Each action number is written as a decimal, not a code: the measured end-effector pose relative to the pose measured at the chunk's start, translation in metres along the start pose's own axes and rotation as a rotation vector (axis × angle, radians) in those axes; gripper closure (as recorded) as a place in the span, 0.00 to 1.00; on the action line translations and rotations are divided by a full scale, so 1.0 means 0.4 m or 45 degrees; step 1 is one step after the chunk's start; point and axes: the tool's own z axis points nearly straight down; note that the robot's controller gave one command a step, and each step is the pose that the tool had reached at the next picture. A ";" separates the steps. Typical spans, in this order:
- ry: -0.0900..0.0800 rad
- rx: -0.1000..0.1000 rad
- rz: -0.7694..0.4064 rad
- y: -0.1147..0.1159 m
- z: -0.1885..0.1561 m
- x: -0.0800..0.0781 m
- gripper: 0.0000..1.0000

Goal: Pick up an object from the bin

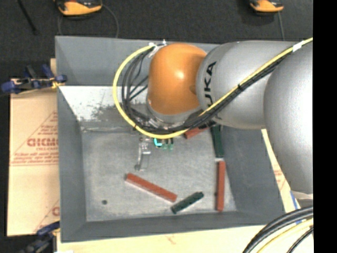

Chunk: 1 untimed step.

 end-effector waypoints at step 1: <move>0.003 0.005 -0.236 -0.067 0.188 -0.133 0.00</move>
Offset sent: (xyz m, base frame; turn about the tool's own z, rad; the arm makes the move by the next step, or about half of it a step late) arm 0.0529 -0.0235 -0.0735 -0.1884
